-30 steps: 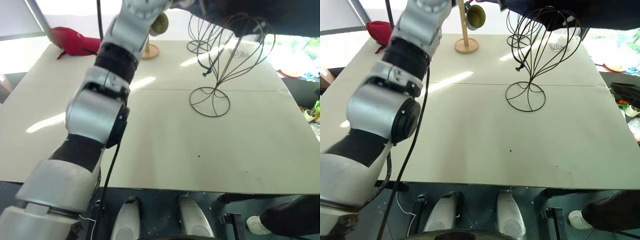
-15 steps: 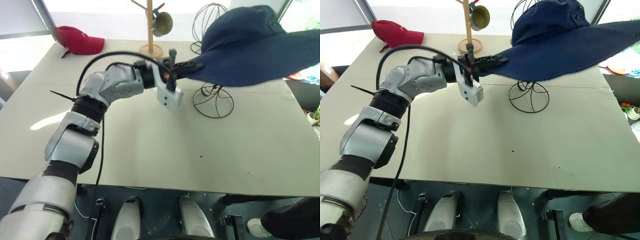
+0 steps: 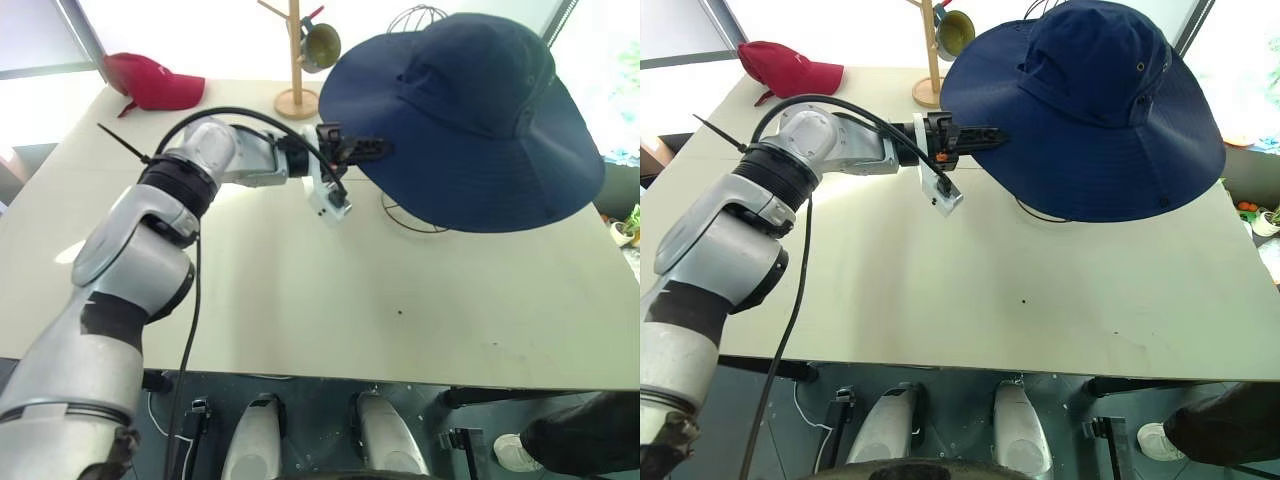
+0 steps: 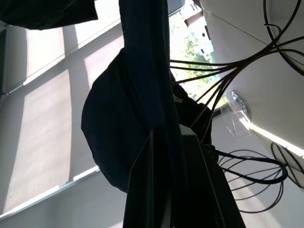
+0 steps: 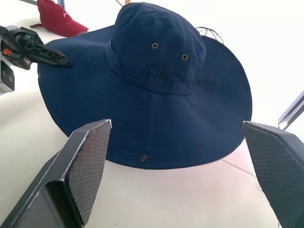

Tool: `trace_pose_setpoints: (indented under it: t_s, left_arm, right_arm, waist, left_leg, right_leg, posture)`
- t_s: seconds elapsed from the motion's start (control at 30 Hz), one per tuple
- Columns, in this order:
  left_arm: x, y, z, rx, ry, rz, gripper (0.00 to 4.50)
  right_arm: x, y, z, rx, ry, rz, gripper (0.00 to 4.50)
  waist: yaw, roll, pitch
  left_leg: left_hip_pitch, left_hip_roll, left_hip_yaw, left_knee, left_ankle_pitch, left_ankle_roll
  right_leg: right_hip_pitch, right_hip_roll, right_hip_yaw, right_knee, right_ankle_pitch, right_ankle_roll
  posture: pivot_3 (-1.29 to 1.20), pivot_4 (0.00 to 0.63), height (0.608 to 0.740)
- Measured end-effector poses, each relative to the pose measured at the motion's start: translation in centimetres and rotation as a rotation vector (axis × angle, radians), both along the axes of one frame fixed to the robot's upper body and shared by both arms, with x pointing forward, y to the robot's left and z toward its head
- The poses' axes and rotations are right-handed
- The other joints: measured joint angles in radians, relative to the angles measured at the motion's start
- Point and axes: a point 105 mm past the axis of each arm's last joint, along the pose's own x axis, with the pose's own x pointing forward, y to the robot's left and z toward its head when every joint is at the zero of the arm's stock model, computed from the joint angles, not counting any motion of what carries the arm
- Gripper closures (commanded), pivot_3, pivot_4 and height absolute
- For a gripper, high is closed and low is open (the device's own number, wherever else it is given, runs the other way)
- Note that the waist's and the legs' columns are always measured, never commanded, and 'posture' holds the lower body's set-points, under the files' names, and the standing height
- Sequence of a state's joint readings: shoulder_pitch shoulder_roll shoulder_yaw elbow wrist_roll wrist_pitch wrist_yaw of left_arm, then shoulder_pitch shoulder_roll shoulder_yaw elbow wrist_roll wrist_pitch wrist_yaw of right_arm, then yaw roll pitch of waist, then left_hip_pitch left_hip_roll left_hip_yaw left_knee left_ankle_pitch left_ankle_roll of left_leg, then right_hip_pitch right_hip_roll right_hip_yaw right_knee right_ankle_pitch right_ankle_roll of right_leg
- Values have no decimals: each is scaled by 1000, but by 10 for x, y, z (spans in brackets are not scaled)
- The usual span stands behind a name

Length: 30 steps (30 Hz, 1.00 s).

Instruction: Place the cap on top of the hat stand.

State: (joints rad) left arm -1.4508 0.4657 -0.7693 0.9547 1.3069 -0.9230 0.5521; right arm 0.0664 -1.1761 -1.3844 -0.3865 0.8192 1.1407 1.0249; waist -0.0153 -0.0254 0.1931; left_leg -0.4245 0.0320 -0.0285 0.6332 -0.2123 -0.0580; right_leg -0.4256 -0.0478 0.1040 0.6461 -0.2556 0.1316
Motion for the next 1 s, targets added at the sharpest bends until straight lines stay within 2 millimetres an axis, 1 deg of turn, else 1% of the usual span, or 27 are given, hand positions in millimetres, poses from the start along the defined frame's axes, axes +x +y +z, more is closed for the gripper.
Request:
trace_pose_setpoints:
  t_s: [0.17, 0.43, 0.47, 0.53, 0.7, 0.73, 0.77, 0.9, 1.0]
  left_arm:
    - [-4, 3, -7, 16, 36, -29, 4459]
    - [-8, 5, -5, -17, 148, -39, 4459]
    - [-8, 5, -4, -26, 161, -38, 4202]
    - [-10, 5, -1, -31, 180, -41, 3545]
    - [-13, 4, 2, -33, 227, -46, 1018]
    - [-14, 4, 3, -39, 232, -47, 454]
    - [-14, 4, 5, -46, 234, -47, 70]
    - [-14, 11, 12, -62, 239, -35, 70]
    - [-17, 21, 11, -76, 283, -30, 70]
  right_arm:
    - [0, -3, -6, 2, 34, -9, 0]
    - [1, -9, -11, -18, 54, -35, 0]
    - [1, -9, -11, -18, 56, -34, 0]
    - [2, -8, -12, -19, 63, -30, 0]
    - [5, -7, -15, -25, 72, -20, 0]
    - [6, -7, -15, -27, 71, -18, 0]
    - [6, -7, -15, -28, 71, -17, 0]
    - [9, -8, -14, -27, 73, -10, 0]
    - [13, -10, -12, -33, 79, 1, 0]
  waist:
    - [2, 0, 0]
    - [0, 0, 0]
    - [0, 0, 0]
    - [1, 0, 0]
    - [1, 0, 0]
    - [1, 0, 0]
    - [1, 0, 0]
    - [-2, 0, 0]
    - [-4, 1, 0]
  left_leg:
    - [-1, 0, 0, 0, 0, 0]
    - [0, 0, 0, 0, 0, 0]
    - [0, 0, 0, 0, 0, 0]
    - [0, 0, 0, 0, 0, 0]
    - [-1, 0, 0, 0, 0, 0]
    - [-1, 0, 0, 0, 0, 0]
    - [0, 0, 0, 0, 0, 0]
    - [0, 0, 0, 0, 0, 0]
    - [0, 0, 0, 0, 0, 0]
  right_leg:
    - [-1, 0, 0, 0, 0, 0]
    - [-1, 0, 0, 0, 0, 0]
    - [-1, 0, 0, 0, 0, 0]
    - [-1, 0, 0, 0, 0, 0]
    - [-1, 0, 0, 0, 0, 0]
    - [-1, 0, 0, 0, 0, 0]
    - [-1, 0, 0, 0, 0, 0]
    - [-1, 0, 0, 0, 0, 0]
    - [-1, 0, 0, 1, 0, 0]
  posture:
    - [0, 150, 739]
    - [0, 150, 739]
    - [0, 150, 739]
    - [0, 150, 739]
    - [0, 150, 739]
    - [0, 150, 739]
    - [0, 150, 739]
    - [0, 150, 739]
    - [0, 150, 739]
